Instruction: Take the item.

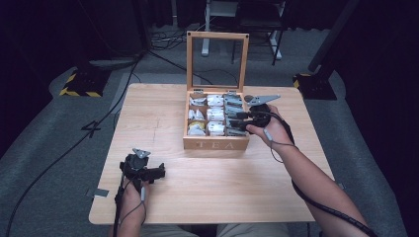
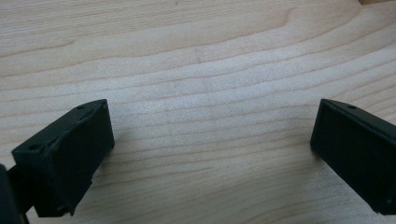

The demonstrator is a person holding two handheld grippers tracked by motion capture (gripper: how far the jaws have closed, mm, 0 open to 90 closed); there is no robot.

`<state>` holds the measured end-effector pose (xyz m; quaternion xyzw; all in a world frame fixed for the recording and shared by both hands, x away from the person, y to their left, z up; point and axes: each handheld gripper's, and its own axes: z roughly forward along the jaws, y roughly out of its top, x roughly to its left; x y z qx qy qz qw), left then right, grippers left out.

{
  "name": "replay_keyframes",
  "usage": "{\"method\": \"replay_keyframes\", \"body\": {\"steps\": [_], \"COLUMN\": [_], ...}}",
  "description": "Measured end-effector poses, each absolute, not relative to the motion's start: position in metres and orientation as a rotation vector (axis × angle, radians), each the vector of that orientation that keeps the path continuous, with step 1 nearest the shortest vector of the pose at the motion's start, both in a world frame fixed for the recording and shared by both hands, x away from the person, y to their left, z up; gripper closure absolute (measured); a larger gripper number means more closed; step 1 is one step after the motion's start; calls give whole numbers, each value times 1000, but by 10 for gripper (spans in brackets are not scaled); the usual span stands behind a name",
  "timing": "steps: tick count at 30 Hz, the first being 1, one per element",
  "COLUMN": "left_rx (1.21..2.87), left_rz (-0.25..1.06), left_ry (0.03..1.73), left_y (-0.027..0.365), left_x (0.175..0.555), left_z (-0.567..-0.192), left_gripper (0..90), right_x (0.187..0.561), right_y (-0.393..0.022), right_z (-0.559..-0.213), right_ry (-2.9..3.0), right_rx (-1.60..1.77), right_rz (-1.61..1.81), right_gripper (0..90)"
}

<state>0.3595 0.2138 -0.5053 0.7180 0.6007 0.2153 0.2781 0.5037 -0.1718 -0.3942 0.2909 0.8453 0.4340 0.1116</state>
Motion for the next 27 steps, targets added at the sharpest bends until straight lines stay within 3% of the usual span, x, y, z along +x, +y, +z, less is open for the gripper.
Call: {"method": "replay_keyframes", "body": {"steps": [27], "left_rx": [1932], "left_rz": [580], "left_ry": [1601], "left_y": [214], "left_x": [361], "left_z": [-505], "left_gripper": [0], "right_x": [509], "right_y": [-113], "right_z": [-422], "right_ry": [2695], "right_rx": [856], "right_rz": [1096], "right_gripper": [668]}}
